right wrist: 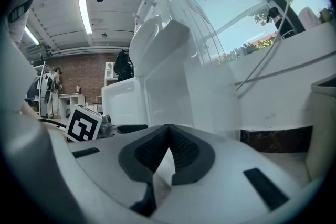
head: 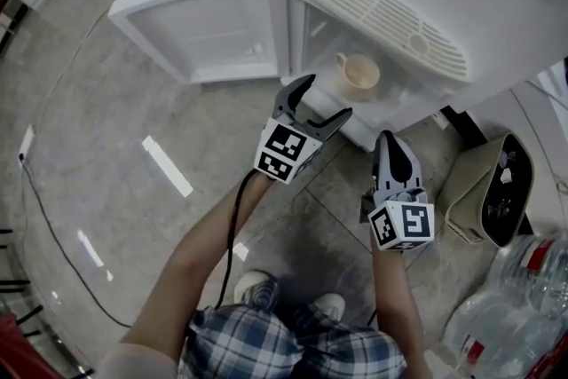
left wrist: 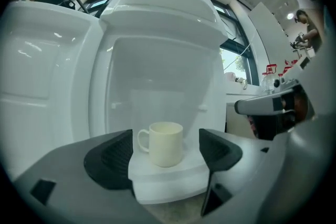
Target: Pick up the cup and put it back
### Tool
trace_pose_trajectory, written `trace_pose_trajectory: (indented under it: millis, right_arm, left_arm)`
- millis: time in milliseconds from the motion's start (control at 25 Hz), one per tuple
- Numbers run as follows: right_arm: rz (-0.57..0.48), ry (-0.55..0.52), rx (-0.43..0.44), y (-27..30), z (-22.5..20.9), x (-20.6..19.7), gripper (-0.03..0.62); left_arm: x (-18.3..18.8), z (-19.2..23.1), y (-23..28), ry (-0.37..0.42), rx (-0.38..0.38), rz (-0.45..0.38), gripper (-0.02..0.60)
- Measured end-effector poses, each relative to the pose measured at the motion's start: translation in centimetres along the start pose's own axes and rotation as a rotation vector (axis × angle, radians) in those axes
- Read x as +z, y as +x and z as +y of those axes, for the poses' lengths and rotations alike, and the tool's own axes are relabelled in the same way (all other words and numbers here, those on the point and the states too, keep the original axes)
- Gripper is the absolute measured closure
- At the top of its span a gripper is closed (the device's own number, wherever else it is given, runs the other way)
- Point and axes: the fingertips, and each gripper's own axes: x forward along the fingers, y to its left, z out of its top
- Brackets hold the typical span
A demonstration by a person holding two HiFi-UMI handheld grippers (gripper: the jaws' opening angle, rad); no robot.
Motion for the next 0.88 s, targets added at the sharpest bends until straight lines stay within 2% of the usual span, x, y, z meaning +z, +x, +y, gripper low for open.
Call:
trace_pose_trajectory:
  millis: [280,440,600,880]
  right_arm:
    - [0.01,-0.004,-0.013,0.8,-0.3,-0.2,0.577]
    - [0.01,-0.003,-0.012,1.0,-0.4,-0.3,0.577]
    - [0.014,-0.002,-0.018,0.7,-0.8,-0.5,0.577]
    - [0.013,0.002,-0.032,0.4,-1.7,-0.8,0.577]
  left_arm:
    - [-1.4,-0.4,3.9,0.021,-0.004,0.042,0.199]
    - [-2.3,-0.5,5.9,0.063,0.003,0.073,0.199]
    - [-3.2,-0.4,7.1,0.044,0.008,0.091,0.199]
    - [-3.3,-0.4,8.7,0.064,0.011,0.094,0.201]
